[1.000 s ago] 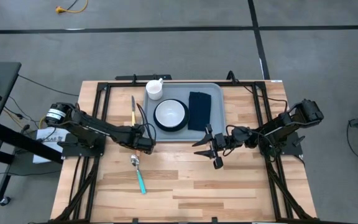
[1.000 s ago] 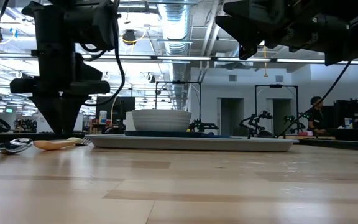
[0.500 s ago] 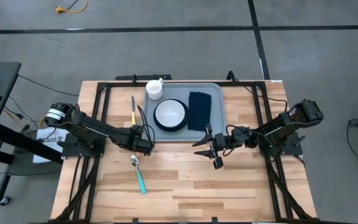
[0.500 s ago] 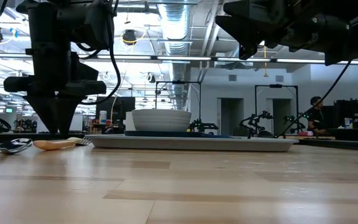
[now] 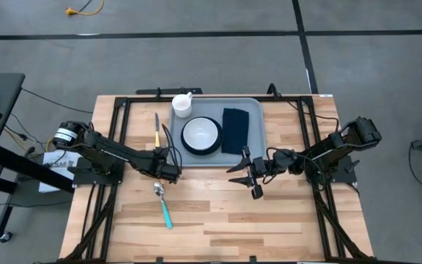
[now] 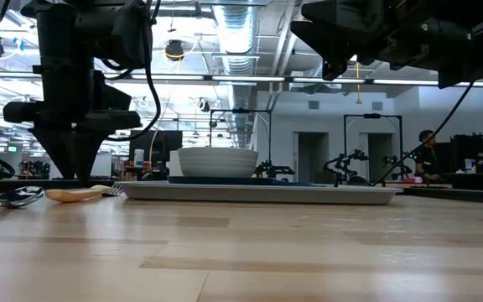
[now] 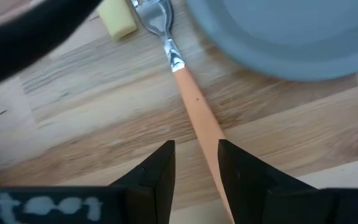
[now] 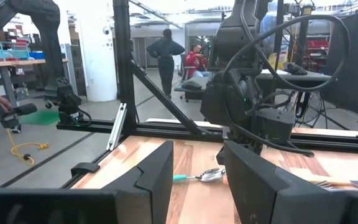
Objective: Set up tray
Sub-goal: Put the orange fork on top of the blue napkin on the gray tray
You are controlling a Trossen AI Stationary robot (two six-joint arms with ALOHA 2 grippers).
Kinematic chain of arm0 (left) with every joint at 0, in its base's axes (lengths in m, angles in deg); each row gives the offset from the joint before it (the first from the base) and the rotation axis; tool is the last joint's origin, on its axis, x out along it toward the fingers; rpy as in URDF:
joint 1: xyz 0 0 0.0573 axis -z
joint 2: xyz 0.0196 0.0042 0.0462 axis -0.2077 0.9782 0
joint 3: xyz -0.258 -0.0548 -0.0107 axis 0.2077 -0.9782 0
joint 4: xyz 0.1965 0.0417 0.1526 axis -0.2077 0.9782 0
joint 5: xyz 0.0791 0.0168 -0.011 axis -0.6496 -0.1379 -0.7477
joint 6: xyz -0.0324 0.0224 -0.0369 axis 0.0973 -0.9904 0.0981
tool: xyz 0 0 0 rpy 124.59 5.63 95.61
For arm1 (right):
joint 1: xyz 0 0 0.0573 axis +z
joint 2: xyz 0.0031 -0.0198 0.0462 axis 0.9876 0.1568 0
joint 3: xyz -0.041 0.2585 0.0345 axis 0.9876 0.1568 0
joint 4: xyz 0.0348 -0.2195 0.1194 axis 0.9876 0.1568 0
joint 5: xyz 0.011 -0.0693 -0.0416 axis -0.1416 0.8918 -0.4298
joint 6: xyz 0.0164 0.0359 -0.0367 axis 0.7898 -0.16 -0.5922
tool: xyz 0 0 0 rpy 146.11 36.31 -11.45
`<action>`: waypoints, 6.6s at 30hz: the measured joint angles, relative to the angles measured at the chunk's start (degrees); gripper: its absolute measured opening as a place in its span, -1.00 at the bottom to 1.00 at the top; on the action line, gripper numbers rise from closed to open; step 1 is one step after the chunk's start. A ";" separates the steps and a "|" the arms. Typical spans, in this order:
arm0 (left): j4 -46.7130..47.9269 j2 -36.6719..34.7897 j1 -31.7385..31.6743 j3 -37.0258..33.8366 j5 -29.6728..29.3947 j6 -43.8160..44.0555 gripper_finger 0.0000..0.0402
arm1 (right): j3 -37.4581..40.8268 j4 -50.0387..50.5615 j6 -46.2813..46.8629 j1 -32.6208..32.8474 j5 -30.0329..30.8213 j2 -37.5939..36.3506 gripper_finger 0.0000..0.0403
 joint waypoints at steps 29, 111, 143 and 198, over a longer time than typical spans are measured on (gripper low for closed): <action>-0.19 0.00 0.02 -0.02 1.92 -0.39 -0.45 | 0.00 -0.02 0.00 0.00 0.00 0.00 -0.34; 9.82 0.00 -3.67 -0.02 6.56 0.01 -0.45 | 0.00 -0.48 -1.05 0.00 0.02 -0.02 -0.34; 4.55 -0.12 -3.63 -6.52 10.77 -0.21 -0.24 | 0.00 -0.46 -1.05 0.00 0.01 -0.02 -0.34; 2.52 0.00 -10.32 2.11 11.31 -3.69 -0.16 | 0.00 -0.07 -1.05 0.00 -0.11 -0.02 -0.34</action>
